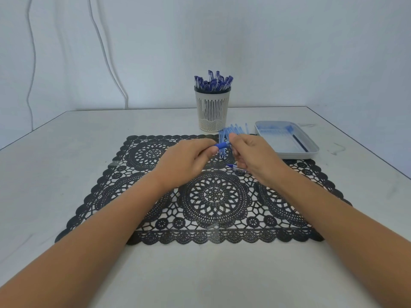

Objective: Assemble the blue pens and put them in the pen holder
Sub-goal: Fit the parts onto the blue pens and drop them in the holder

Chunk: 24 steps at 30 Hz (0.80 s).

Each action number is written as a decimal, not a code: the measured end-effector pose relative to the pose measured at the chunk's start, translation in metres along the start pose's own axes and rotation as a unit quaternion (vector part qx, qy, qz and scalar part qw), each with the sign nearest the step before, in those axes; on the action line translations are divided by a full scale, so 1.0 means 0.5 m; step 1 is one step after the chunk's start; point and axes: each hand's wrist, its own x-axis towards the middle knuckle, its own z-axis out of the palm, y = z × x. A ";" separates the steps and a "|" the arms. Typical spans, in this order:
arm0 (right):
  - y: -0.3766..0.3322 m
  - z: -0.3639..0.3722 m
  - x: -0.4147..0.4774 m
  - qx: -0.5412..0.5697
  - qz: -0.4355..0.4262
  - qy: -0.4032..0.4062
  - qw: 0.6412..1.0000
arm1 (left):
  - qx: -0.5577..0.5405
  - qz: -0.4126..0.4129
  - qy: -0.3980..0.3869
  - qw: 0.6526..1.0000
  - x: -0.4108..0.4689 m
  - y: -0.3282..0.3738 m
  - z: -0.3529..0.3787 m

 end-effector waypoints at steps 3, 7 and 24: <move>-0.003 -0.012 -0.003 -0.103 -0.058 -0.009 0.993 | -0.140 -0.035 -0.051 0.988 0.005 0.004 -0.013; -0.018 -0.022 -0.008 -0.179 -0.126 -0.032 0.975 | -0.344 -0.136 -0.146 0.918 0.006 -0.004 -0.029; -0.001 -0.037 0.006 -0.189 -0.059 -0.020 0.980 | -0.026 -0.068 -0.019 0.997 -0.010 -0.011 0.018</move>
